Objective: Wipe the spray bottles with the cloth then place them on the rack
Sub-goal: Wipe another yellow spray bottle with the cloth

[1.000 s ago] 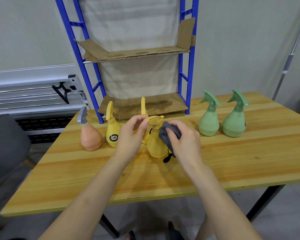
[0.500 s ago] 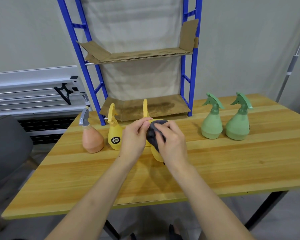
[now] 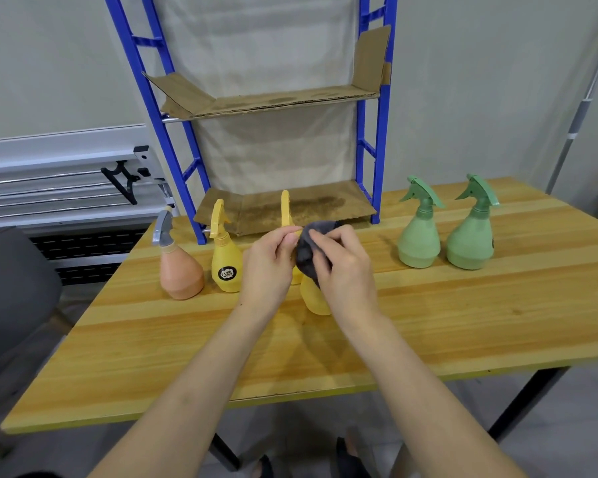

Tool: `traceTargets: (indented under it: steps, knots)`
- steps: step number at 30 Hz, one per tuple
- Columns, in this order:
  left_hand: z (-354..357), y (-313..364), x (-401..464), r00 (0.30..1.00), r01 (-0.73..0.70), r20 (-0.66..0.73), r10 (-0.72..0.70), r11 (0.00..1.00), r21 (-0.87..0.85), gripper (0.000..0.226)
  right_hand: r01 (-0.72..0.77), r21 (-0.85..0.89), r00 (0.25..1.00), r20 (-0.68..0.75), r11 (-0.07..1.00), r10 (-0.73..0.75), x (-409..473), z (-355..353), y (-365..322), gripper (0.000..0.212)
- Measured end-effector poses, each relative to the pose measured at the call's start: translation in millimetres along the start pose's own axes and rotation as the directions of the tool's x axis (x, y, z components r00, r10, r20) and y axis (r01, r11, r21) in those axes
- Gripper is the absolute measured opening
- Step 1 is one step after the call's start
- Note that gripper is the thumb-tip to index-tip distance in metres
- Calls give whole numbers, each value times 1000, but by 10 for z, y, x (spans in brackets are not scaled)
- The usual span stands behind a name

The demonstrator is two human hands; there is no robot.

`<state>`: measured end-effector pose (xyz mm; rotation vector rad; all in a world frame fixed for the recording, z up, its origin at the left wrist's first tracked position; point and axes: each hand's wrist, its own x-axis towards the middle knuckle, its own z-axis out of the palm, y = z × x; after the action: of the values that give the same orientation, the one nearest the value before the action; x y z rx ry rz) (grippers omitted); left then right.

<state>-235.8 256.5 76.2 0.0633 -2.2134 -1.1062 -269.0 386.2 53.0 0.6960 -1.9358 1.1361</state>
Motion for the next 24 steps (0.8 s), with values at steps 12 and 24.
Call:
traceTargets:
  steps: [12, 24]
  knots:
    - [62, 67, -27, 998, 4, -66, 2, 995, 100, 28, -157, -27, 985, 67, 987, 159, -260, -152, 156, 23]
    - [49, -7, 23, 998, 8, -64, 0, 992, 128, 28, -262, -91, 947, 167, 961, 274, -198, -78, 353, 19]
